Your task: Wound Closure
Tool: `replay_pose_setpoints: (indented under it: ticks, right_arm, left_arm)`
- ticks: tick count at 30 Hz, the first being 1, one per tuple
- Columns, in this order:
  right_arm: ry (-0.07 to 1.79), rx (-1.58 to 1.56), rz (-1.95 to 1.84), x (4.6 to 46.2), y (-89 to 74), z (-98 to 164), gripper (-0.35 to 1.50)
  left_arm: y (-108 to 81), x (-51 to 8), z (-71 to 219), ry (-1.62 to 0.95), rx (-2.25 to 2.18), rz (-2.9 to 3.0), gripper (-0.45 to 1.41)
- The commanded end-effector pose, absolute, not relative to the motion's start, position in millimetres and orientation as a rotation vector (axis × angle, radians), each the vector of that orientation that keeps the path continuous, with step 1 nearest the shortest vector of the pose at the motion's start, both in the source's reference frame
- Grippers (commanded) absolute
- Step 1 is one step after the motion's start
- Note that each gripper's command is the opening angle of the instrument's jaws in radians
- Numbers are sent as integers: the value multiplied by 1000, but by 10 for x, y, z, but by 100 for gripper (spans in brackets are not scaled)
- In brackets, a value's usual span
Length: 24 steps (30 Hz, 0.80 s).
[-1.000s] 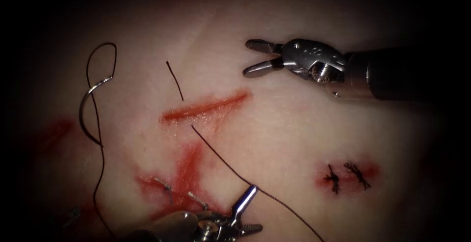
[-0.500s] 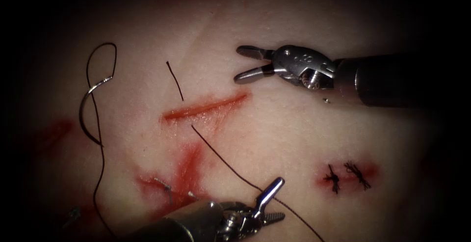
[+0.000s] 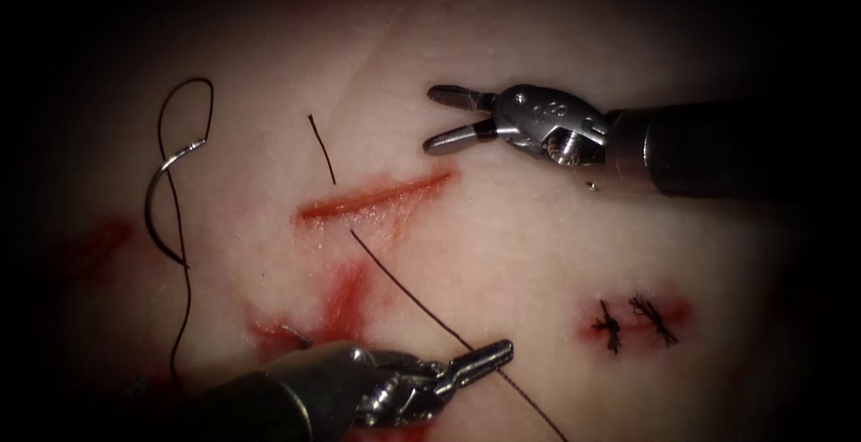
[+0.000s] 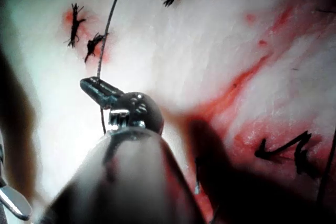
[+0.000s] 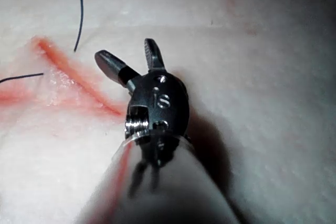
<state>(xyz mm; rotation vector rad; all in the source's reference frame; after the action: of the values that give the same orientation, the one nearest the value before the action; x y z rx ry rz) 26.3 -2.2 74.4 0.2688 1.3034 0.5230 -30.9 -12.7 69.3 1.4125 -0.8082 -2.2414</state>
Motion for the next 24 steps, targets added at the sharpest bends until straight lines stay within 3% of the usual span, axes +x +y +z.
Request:
replay_pose_setpoints:
  ticks: [1,5,11,15,24]
  right_arm:
    - [1344,275,432,271,-31,754,96]
    - [1444,245,201,277,-46,755,120]
    - [1543,186,-37,284,-72,755,130]
    - [1597,21,-239,290,-90,750,123]
    - [1619,-120,-266,318,-107,738,115]
  left_arm:
    - [-125,-311,699,-791,1421,-2232,-45]
    - [-114,-288,697,-757,1428,-2206,-45]
    - [-95,-247,699,-743,1425,-2210,-45]
    - [-86,-228,700,-712,1459,-2214,-45]
    - [-81,-221,695,-654,1517,-2228,-45]
